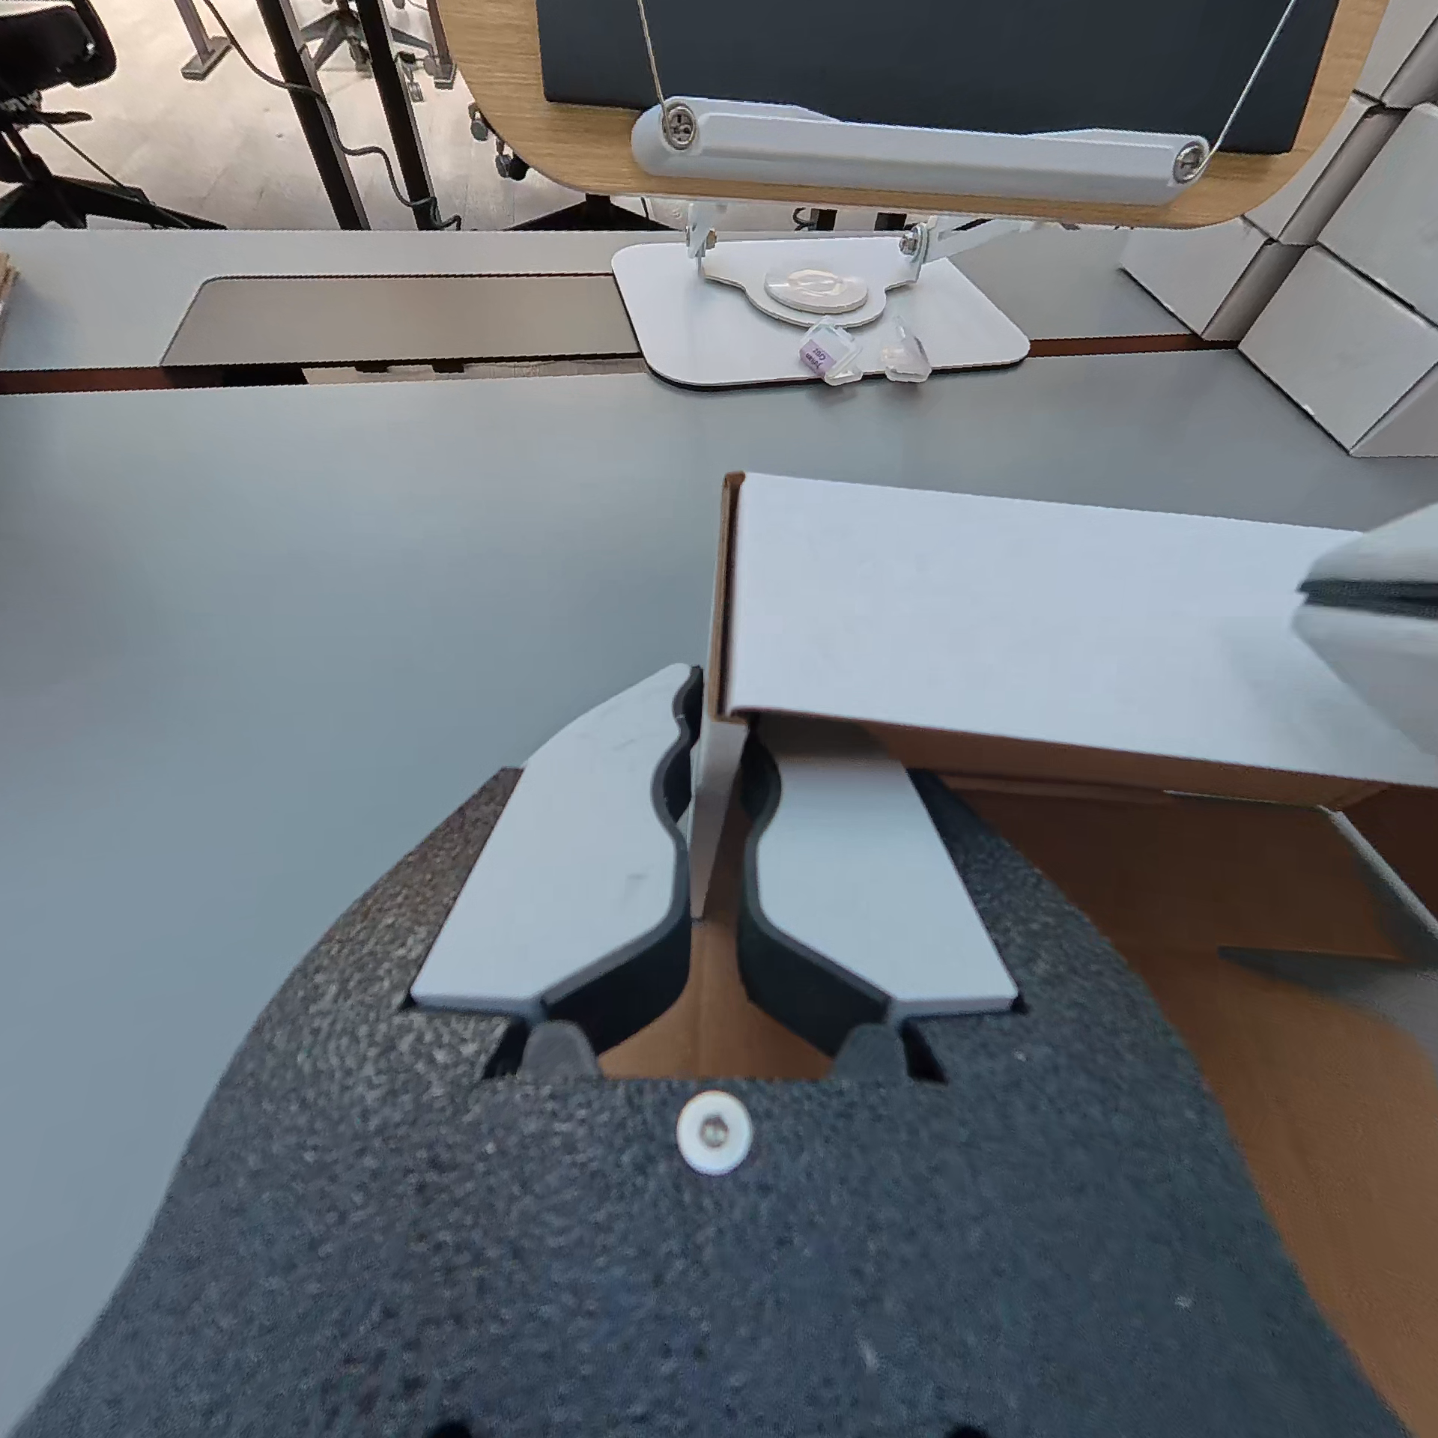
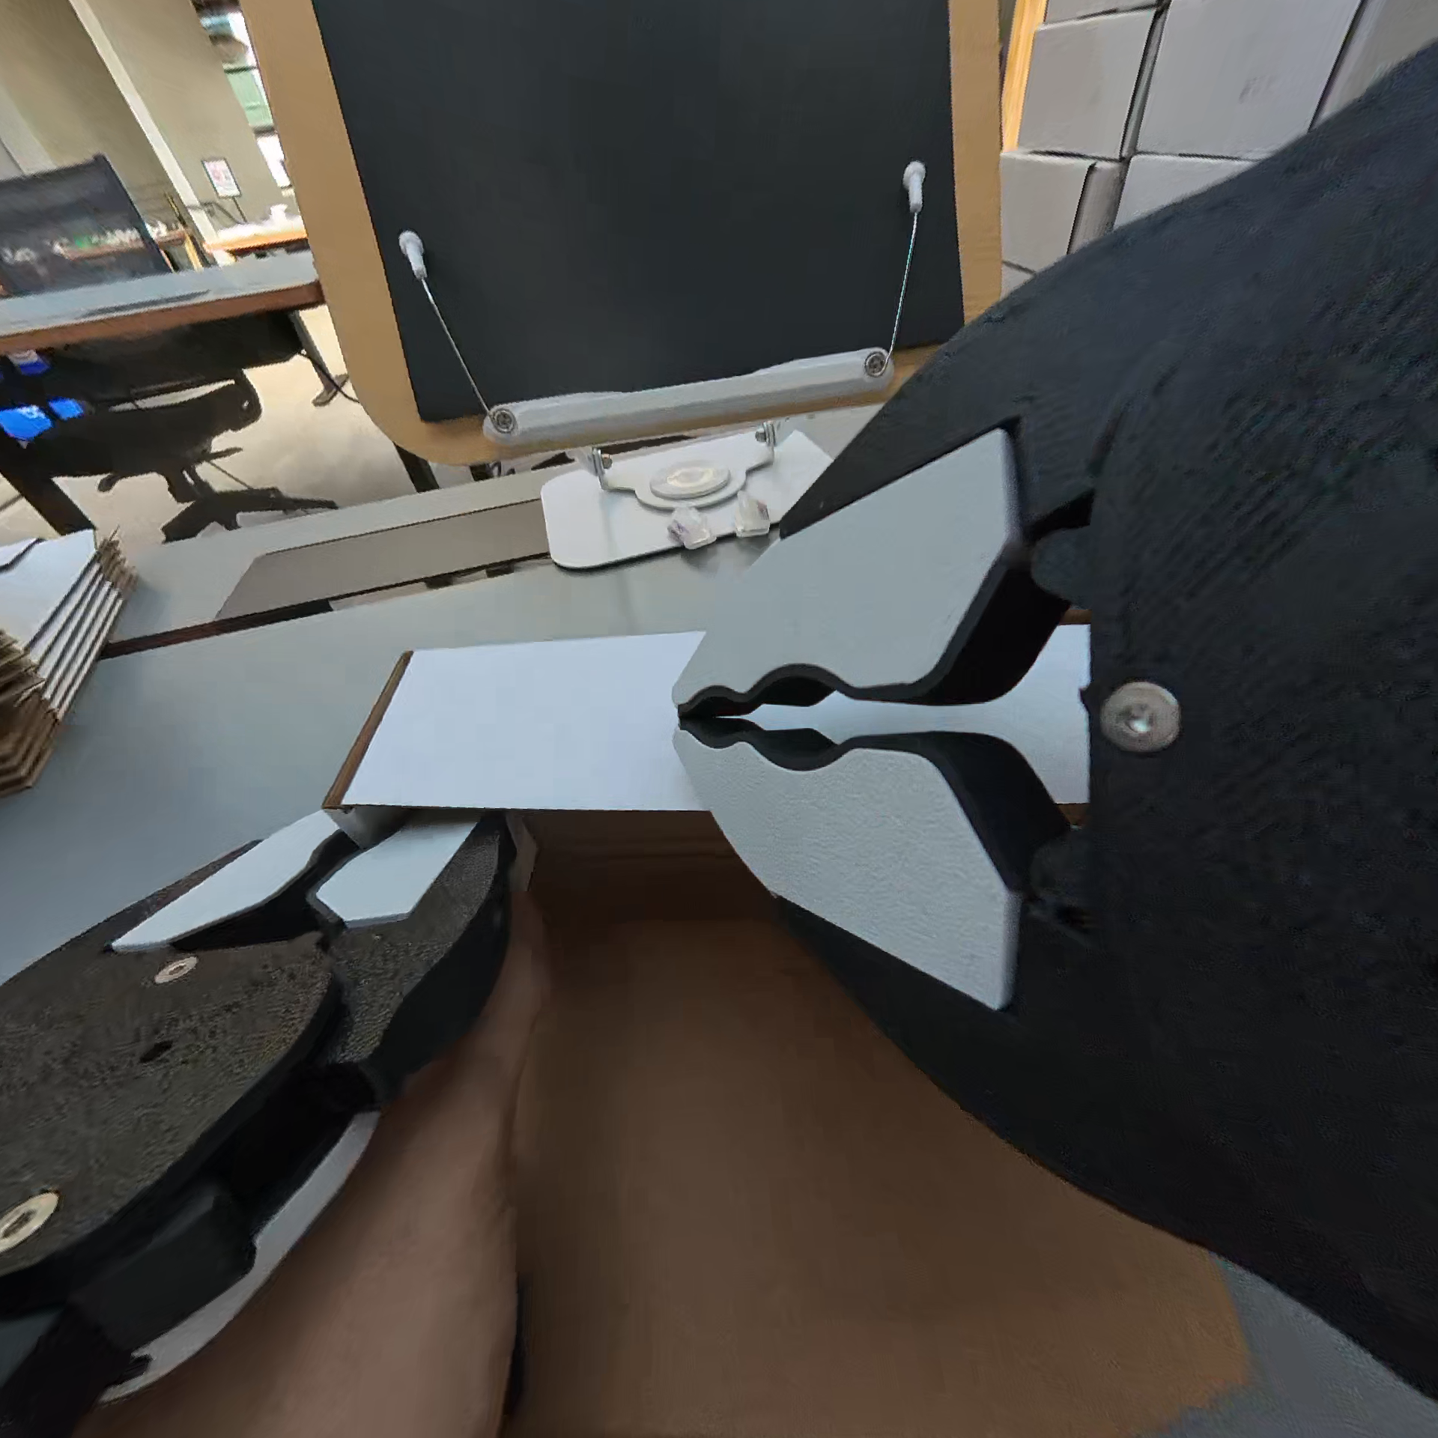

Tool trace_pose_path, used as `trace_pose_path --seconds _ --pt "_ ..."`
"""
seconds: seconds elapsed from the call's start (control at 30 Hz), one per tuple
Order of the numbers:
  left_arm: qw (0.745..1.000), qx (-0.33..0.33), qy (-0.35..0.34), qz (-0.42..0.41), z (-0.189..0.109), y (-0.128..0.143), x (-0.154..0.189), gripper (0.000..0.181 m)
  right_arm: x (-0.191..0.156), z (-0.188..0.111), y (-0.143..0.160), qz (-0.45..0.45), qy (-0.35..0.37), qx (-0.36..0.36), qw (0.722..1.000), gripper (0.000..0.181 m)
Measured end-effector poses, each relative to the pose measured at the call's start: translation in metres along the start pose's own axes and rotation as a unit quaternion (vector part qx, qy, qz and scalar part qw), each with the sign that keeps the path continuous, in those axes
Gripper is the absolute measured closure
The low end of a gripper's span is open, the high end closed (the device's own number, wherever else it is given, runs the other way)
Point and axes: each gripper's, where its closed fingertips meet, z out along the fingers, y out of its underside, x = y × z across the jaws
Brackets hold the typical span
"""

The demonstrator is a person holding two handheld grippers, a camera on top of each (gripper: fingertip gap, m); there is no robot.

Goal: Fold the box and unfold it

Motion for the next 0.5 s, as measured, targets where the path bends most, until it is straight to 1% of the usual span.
trace_pose_path --seconds 0.1,0.23,0.3,0.33,0.37,0.43,0.5 --pt "1.000 -0.004 0.004 -0.003 0.001 0.001 0.000 0.174 0.000 0.002 0.001 -0.045 0.044 -0.026 0.998 0.181" --pt "1.000 -0.007 0.010 -0.015 0.002 0.002 -0.001 0.174 0.000 0.002 0.000 -0.040 0.074 -0.028 0.996 0.181" --pt "1.000 -0.007 0.013 -0.017 0.002 0.002 0.000 0.174 0.002 -0.003 -0.002 -0.079 0.120 -0.030 0.989 0.181" --pt "1.000 -0.006 0.012 -0.015 0.001 0.002 0.000 0.174 0.004 -0.010 -0.008 -0.105 0.161 -0.021 0.981 0.181" --pt "1.000 -0.006 0.009 -0.012 0.001 0.002 0.000 0.175 -0.002 -0.018 -0.013 -0.125 0.175 -0.014 0.976 0.181" --pt "1.000 -0.004 -0.004 -0.009 0.000 0.001 -0.003 0.175 -0.018 -0.035 -0.017 -0.124 0.192 0.012 0.973 0.181" --pt "1.000 -0.003 -0.020 -0.019 -0.003 0.002 -0.010 0.175 -0.023 -0.052 -0.011 -0.109 0.219 0.028 0.969 0.181"
